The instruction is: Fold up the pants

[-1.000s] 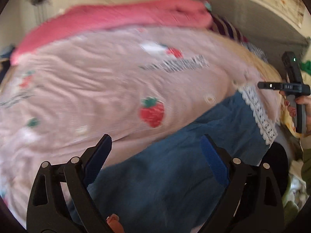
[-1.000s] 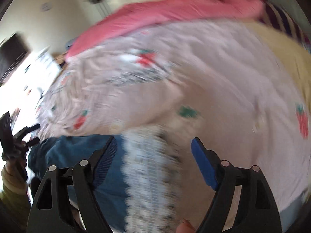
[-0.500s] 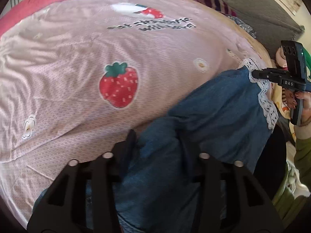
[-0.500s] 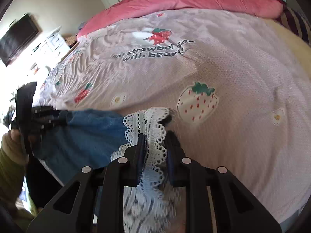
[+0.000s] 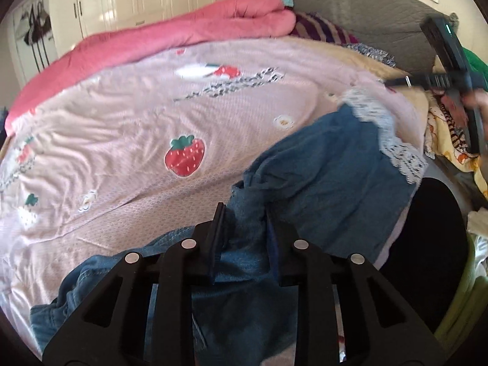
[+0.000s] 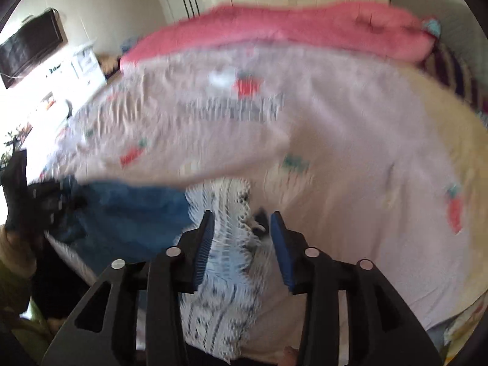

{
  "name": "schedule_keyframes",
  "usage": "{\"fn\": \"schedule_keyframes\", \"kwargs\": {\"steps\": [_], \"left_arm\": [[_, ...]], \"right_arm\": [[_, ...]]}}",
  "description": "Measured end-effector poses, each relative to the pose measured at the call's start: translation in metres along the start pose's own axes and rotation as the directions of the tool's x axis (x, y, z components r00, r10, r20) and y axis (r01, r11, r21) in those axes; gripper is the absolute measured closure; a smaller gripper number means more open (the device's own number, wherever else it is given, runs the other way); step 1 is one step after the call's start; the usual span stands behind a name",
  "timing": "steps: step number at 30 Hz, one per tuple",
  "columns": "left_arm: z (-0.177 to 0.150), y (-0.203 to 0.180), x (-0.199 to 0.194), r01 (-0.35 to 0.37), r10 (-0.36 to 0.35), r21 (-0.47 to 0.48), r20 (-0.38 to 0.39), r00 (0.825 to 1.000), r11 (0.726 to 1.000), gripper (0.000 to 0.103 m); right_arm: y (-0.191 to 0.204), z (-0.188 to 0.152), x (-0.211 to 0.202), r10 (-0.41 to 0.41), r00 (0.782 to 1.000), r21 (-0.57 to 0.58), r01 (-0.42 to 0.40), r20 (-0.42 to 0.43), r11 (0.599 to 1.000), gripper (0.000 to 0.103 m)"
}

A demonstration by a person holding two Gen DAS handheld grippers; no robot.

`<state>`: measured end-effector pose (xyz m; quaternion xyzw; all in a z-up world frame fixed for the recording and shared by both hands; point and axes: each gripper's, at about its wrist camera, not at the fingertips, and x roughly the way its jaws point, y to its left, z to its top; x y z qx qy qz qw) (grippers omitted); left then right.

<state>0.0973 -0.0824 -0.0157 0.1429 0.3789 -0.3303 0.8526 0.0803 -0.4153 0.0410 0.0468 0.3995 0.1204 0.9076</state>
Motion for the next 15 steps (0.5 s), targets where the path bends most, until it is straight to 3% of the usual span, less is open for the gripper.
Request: {"fn": "schedule_keyframes", "kwargs": {"steps": [2,4,9,15], "left_arm": [[-0.002,-0.001,-0.004,-0.001,0.001,-0.01,0.019,1.0,1.0,0.085],[-0.007,-0.002,-0.01,0.007,-0.007,-0.014,0.036,0.999,1.0,0.085],[-0.015,-0.004,-0.015,0.03,-0.03,-0.001,0.039,0.999,1.0,0.085],[-0.023,-0.004,-0.016,0.034,-0.034,-0.008,0.03,0.999,0.999,0.086]], "right_arm": [[0.025,0.018,0.005,0.076,0.997,-0.066,-0.076,0.01,0.995,0.046],[0.054,0.03,0.024,0.145,0.989,-0.14,-0.149,-0.032,0.979,0.046],[0.137,0.052,0.091,0.309,0.926,-0.315,-0.365,-0.215,0.876,0.046],[0.178,0.053,0.135,0.32,0.862,-0.328,-0.457,-0.392,0.827,0.05]]}}
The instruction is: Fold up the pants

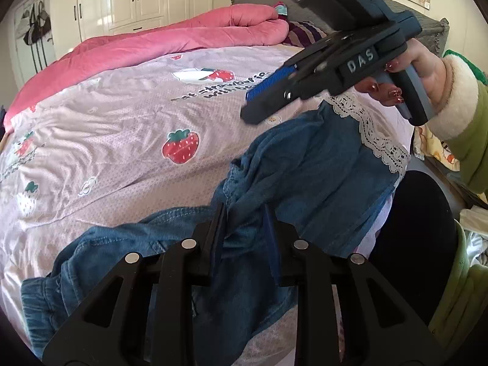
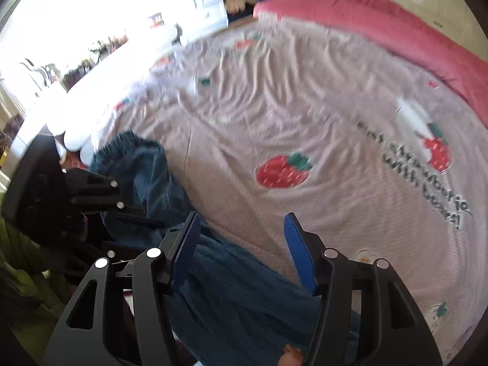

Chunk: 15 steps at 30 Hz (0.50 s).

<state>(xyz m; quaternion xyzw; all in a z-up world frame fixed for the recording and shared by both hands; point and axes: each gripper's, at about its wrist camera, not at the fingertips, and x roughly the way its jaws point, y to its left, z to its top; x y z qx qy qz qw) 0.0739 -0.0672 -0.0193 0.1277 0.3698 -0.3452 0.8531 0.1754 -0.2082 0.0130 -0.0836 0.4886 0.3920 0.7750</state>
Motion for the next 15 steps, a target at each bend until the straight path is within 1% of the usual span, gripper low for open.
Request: {"fn": "schedule_keyframes", "kwargs": {"steps": [1,3,5,9,12,13,15], "left_arm": [[-0.001,0.0,0.0,0.004,-0.004,0.0,-0.001,1.0,1.0,0.086],[-0.004,-0.001,0.0,0.008,-0.008,0.002,-0.003,1.0,1.0,0.086],[-0.006,-0.001,0.002,0.013,-0.013,0.001,-0.008,1.0,1.0,0.085],[-0.008,-0.001,0.006,0.018,-0.018,-0.006,-0.011,1.0,1.0,0.085],[-0.008,0.0,0.005,0.022,-0.022,-0.011,-0.01,1.0,1.0,0.085],[-0.009,0.0,0.005,0.022,-0.022,-0.011,-0.01,1.0,1.0,0.085],[-0.008,0.0,0.005,0.024,-0.024,-0.013,-0.009,1.0,1.0,0.085]], "right_arm": [[0.005,-0.002,0.001,0.021,1.0,-0.012,-0.022,-0.011,1.0,0.055],[0.012,-0.01,0.004,0.081,0.996,-0.015,-0.082,-0.044,0.997,0.056],[0.018,-0.016,0.007,0.111,0.992,-0.013,-0.112,-0.065,0.994,0.056],[0.03,-0.023,0.015,0.16,0.981,0.003,-0.161,-0.109,0.987,0.057],[0.034,-0.019,0.023,0.165,0.977,0.013,-0.164,-0.136,0.986,0.057],[0.034,-0.016,0.024,0.167,0.977,0.018,-0.166,-0.136,0.986,0.055],[0.032,-0.011,0.028,0.189,0.972,0.05,-0.184,-0.138,0.982,0.055]]}}
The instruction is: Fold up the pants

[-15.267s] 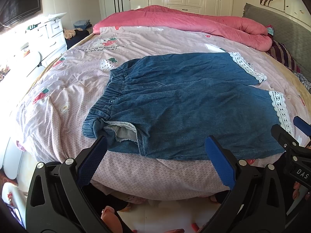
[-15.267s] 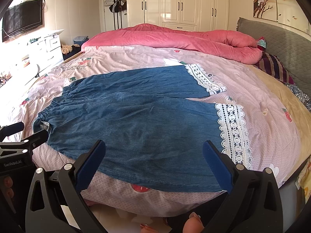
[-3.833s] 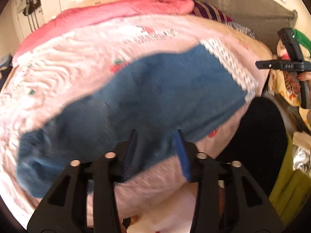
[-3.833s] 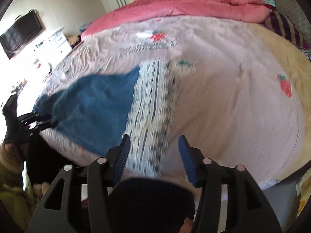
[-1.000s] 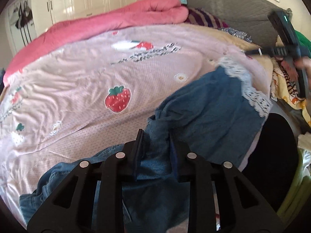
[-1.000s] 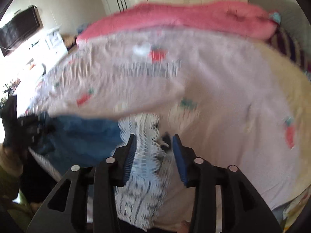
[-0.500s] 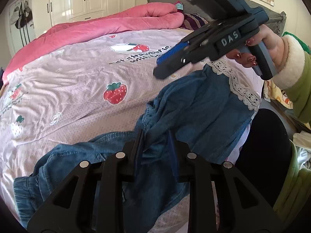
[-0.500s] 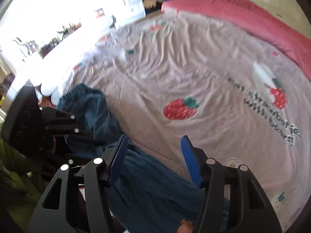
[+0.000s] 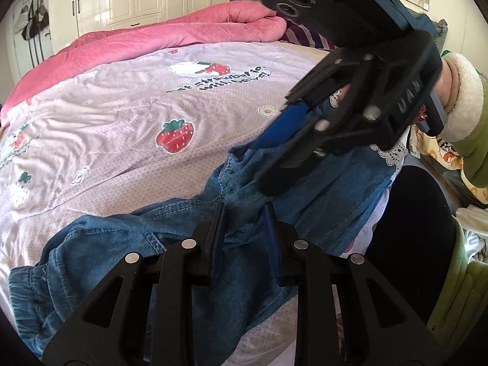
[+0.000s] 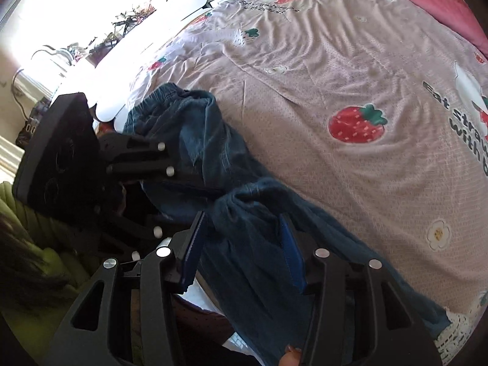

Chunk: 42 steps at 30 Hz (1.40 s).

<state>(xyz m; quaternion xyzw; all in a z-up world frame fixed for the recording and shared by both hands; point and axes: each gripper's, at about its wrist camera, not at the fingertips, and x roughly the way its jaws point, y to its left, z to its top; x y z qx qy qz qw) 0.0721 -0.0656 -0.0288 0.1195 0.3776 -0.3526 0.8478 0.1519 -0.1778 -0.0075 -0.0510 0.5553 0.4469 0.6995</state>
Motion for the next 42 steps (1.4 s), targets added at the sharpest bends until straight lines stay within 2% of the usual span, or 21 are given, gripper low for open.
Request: {"fn": "schedule_keyframes", "kwargs": {"steps": [4,7,10,13,16,18,22,26,32,38,42], "left_arm": [[-0.002,0.002,0.0,0.006,-0.006,-0.005,0.003,1.0,1.0,0.085],[-0.003,0.005,-0.004,0.005,-0.005,-0.009,0.007,1.0,1.0,0.085],[-0.003,0.011,-0.014,-0.016,0.016,-0.02,0.02,1.0,1.0,0.085],[-0.005,0.027,-0.03,-0.063,0.065,-0.057,0.037,0.997,0.996,0.085],[-0.008,0.045,-0.038,-0.15,0.152,-0.089,0.012,0.988,0.985,0.082],[-0.014,0.06,-0.04,-0.2,0.198,-0.129,-0.024,0.98,0.971,0.081],[-0.029,0.083,-0.036,-0.262,0.247,-0.192,-0.1,0.964,0.946,0.079],[-0.038,0.094,-0.035,-0.252,0.231,-0.234,-0.112,0.966,0.939,0.079],[-0.039,0.099,-0.034,-0.253,0.231,-0.246,-0.112,0.966,0.936,0.079],[-0.038,0.1,-0.033,-0.253,0.233,-0.253,-0.109,0.966,0.934,0.079],[-0.038,0.102,-0.033,-0.249,0.229,-0.259,-0.107,0.968,0.933,0.079]], "right_arm": [[-0.012,0.011,0.013,0.045,0.998,0.088,-0.041,-0.038,0.995,0.055],[-0.018,0.014,0.023,0.022,0.998,0.128,-0.014,-0.064,0.992,0.058],[-0.021,0.016,0.025,0.007,0.999,0.155,-0.001,-0.041,0.988,0.077],[-0.025,0.016,0.016,0.001,1.0,0.177,-0.005,0.021,0.984,0.09],[-0.031,0.014,0.001,-0.008,0.995,0.206,-0.013,0.1,0.979,0.094],[-0.033,0.012,-0.01,-0.025,0.989,0.218,-0.008,0.148,0.976,0.095],[-0.039,0.01,-0.027,-0.056,0.968,0.254,-0.008,0.246,0.967,0.096],[-0.05,0.014,-0.034,-0.065,0.939,0.32,-0.05,0.338,0.946,0.097],[-0.077,0.023,-0.021,-0.052,0.923,0.401,-0.115,0.381,0.909,0.097],[-0.101,0.028,-0.006,-0.047,0.926,0.445,-0.135,0.373,0.885,0.097],[-0.108,0.026,-0.001,-0.042,0.941,0.429,-0.113,0.336,0.896,0.097]]}}
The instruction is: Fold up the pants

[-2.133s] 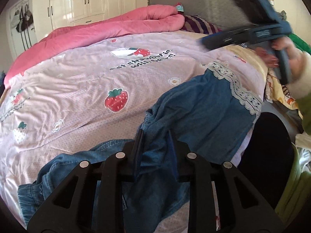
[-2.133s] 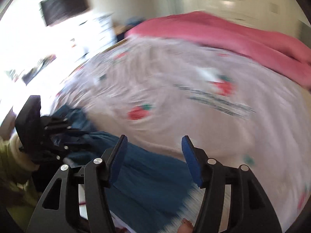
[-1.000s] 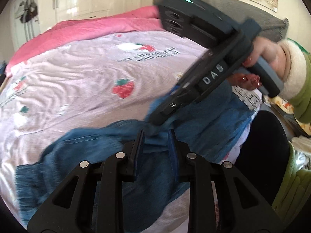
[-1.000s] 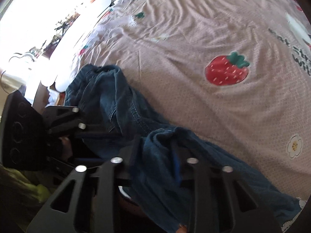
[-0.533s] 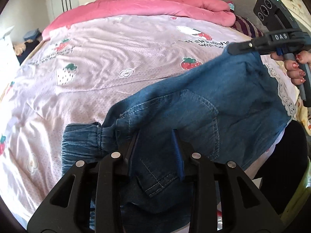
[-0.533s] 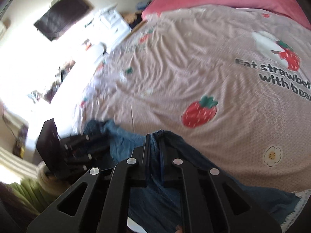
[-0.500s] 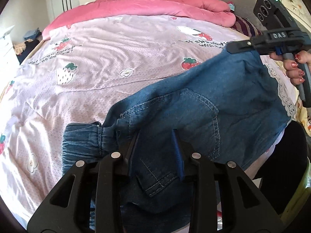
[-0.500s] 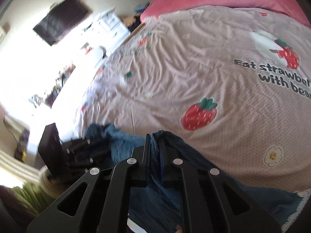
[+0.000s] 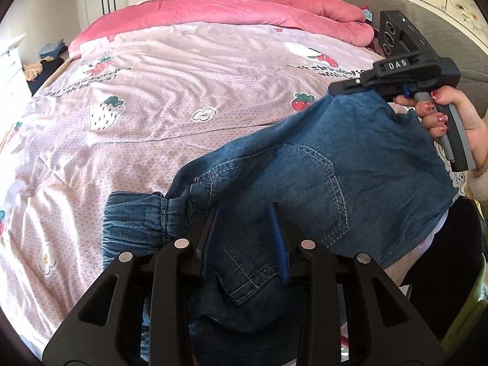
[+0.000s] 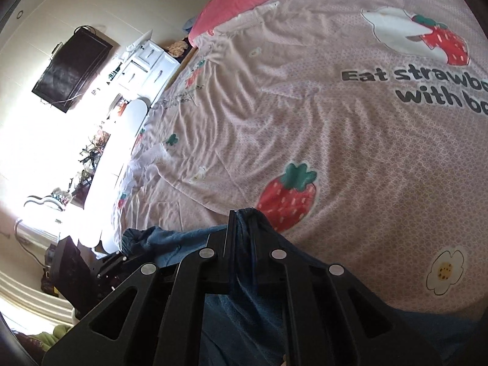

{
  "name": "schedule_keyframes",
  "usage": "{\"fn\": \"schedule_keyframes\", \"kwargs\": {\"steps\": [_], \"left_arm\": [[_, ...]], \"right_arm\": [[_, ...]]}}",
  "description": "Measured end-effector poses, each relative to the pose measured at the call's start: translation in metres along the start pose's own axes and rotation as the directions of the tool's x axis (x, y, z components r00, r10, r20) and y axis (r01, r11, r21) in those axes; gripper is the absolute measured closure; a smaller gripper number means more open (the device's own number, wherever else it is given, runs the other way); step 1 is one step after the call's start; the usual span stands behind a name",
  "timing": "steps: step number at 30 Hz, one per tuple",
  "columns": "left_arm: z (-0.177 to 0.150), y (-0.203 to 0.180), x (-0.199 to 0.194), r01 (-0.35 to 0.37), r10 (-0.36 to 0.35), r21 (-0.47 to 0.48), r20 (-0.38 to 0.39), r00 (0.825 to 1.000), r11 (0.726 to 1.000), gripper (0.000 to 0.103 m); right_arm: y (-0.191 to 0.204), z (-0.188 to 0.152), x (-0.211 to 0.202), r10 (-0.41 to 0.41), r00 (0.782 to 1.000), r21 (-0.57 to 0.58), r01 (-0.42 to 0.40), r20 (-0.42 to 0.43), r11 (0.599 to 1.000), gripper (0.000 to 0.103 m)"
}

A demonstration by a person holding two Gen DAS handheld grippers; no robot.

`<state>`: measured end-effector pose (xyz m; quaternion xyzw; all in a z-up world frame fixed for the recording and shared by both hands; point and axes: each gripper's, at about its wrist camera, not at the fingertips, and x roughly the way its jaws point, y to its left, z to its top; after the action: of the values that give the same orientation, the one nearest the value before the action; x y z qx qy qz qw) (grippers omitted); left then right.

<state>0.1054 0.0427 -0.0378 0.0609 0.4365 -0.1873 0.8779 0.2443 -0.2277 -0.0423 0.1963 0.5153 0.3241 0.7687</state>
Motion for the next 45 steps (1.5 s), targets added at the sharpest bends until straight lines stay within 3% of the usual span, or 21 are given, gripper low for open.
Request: {"fn": "schedule_keyframes", "kwargs": {"steps": [2,4,7,10,12,16,20,23,27,30,31,32,33,34,36,40,43,45], "left_arm": [[0.0,0.0,-0.001,-0.003,0.003,0.002,0.001,1.0,1.0,0.079],[0.0,0.001,0.001,-0.014,0.014,-0.001,-0.005,1.0,1.0,0.079],[0.0,0.003,0.0,-0.008,0.008,-0.02,-0.003,1.0,1.0,0.079],[0.001,0.0,-0.004,-0.017,0.018,-0.015,0.008,1.0,1.0,0.079],[0.002,-0.003,-0.01,-0.019,0.019,-0.016,0.02,1.0,1.0,0.073],[0.007,-0.014,-0.031,-0.019,0.019,-0.003,0.068,0.998,1.0,0.066],[0.018,-0.034,-0.039,0.002,-0.005,0.027,0.1,0.995,1.0,0.059],[0.024,-0.053,-0.03,0.031,-0.036,0.056,0.088,0.995,0.998,0.058],[0.03,-0.083,-0.011,0.088,-0.095,0.109,0.061,0.994,0.99,0.057],[0.028,-0.091,0.002,0.066,-0.07,0.119,0.027,0.997,0.991,0.056],[0.026,-0.09,0.006,0.062,-0.064,0.116,0.015,0.998,0.991,0.056],[0.025,-0.089,0.008,0.058,-0.06,0.111,0.009,0.998,0.992,0.056],[0.023,-0.087,0.012,0.051,-0.05,0.102,-0.005,0.999,0.993,0.055],[0.021,-0.084,0.013,0.048,-0.047,0.097,-0.013,0.999,0.994,0.055],[0.018,-0.08,0.017,0.051,-0.049,0.09,-0.025,0.998,0.995,0.055],[0.014,-0.078,0.023,0.056,-0.053,0.089,-0.041,0.998,0.994,0.055],[0.012,-0.076,0.028,0.057,-0.053,0.083,-0.052,0.997,0.995,0.055],[0.012,-0.074,0.033,0.056,-0.051,0.079,-0.058,0.997,0.995,0.055]], "right_arm": [[0.0,-0.001,-0.006,-0.019,1.0,-0.023,0.019,0.001,1.0,0.096],[-0.003,0.001,-0.024,-0.122,0.99,-0.05,0.126,0.074,0.991,0.096],[-0.015,0.003,-0.055,-0.159,0.98,-0.02,0.162,0.118,0.987,0.096],[-0.018,-0.013,-0.095,-0.234,0.956,-0.047,0.246,0.179,0.968,0.092],[-0.023,-0.029,-0.12,-0.277,0.939,-0.044,0.291,0.203,0.956,0.091],[-0.045,-0.065,-0.173,-0.371,0.894,0.023,0.378,0.252,0.926,0.059],[-0.069,-0.092,-0.202,-0.471,0.846,0.075,0.468,0.252,0.881,0.053],[-0.085,-0.099,-0.205,-0.473,0.851,0.126,0.456,0.229,0.881,0.047],[-0.101,-0.095,-0.196,-0.425,0.881,0.19,0.39,0.207,0.901,0.043],[-0.111,-0.089,-0.183,-0.387,0.904,0.235,0.343,0.178,0.909,0.042],[-0.113,-0.088,-0.179,-0.381,0.909,0.235,0.338,0.17,0.911,0.042],[-0.112,-0.087,-0.175,-0.37,0.914,0.224,0.331,0.165,0.917,0.05],[-0.11,-0.088,-0.171,-0.375,0.913,0.202,0.342,0.162,0.918,0.063],[-0.107,-0.088,-0.168,-0.387,0.908,0.181,0.359,0.159,0.916,0.088],[-0.105,-0.092,-0.168,-0.406,0.898,0.167,0.38,0.168,0.91,0.092],[-0.108,-0.105,-0.186,-0.501,0.84,0.192,0.467,0.208,0.863,0.098],[-0.112,-0.109,-0.192,-0.53,0.819,0.19,0.497,0.218,0.847,0.098],[-0.118,-0.107,-0.187,-0.53,0.819,0.194,0.495,0.22,0.847,0.098]]}}
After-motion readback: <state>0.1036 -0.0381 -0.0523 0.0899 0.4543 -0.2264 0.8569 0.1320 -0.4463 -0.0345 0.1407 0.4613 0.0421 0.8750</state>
